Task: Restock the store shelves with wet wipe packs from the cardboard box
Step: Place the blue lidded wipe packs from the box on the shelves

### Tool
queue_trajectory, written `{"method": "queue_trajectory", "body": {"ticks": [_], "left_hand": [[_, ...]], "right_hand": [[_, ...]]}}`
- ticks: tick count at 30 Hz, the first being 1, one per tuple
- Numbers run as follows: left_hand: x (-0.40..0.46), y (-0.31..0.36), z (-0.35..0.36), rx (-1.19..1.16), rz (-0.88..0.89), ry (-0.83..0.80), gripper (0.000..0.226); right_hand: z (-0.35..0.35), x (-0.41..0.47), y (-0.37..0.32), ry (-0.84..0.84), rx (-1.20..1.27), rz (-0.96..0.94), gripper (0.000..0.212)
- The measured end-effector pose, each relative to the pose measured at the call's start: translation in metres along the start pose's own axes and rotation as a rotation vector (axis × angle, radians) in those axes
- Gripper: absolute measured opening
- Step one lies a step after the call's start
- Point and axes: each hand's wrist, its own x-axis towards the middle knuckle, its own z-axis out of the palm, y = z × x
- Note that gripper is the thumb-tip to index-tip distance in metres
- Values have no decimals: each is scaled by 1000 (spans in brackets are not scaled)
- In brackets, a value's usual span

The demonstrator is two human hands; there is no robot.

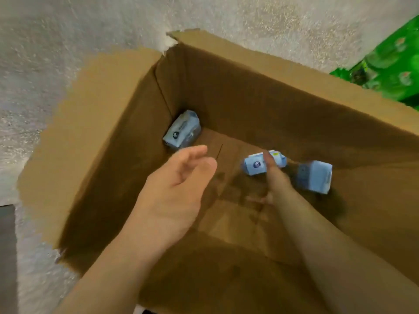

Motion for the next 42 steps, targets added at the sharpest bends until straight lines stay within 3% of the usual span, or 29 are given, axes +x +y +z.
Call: {"method": "queue_trajectory", "body": {"ticks": [3,6,9,12,13,16,17,19,21,22,24,25,26,27,29,31,33,36,39,42], "left_hand": [[16,-7,-1,-72,18,23,49],[19,-9,-3,-90,-3,-23,41],[19,-6,-5,-166,39,-1,36],[25,1,-1,-255,-61,27,25],[29,4,2,-249,-113,3,26],[31,10,17,-271,-246,-197,69],[31,10,25,-314,-281,-266,70],[30,8,37,-405,-301,-304,51],[31,1,42,-458,-295,-235,51],[30,-2,41,-478,-293,-208,52],[30,-6,37,-520,-293,-184,49],[30,-8,35,-540,-298,-179,52],[29,-9,32,-556,-300,-182,59],[27,-9,30,-568,-297,-191,64],[25,-11,26,-593,-296,-212,66],[26,-15,23,-624,-316,-214,63],[25,-19,20,-611,-329,-193,62],[24,-27,17,-602,-338,-144,55],[23,-28,18,-648,-374,-114,49],[18,-27,17,-811,-365,-232,79]], "right_hand": [[26,36,-10,36,92,-11,72],[28,44,-1,108,199,-80,52],[10,17,13,-42,382,-114,46],[-11,-41,9,-241,449,-129,31],[-15,-64,6,-310,416,-128,30],[-29,-121,2,-501,190,-163,45],[-31,-135,0,-551,78,-186,52],[-37,-149,-5,-582,-261,-313,50],[-42,-148,-13,-457,-517,-508,62],[-47,-138,-18,-313,-530,-560,67],[-59,-97,-24,229,-550,-672,59],[-70,-69,-25,481,-633,-661,61],[-80,-43,-23,613,-689,-609,74],[-88,-16,-20,638,-730,-535,88],[-102,28,-10,529,-740,-404,89],[-108,45,-5,467,-686,-383,61],[-100,33,-4,463,-676,-479,44],[-71,-34,1,369,-547,-752,40],[-42,-127,3,51,-535,-1127,62],[-26,-172,1,-191,-914,-1497,91]]}}
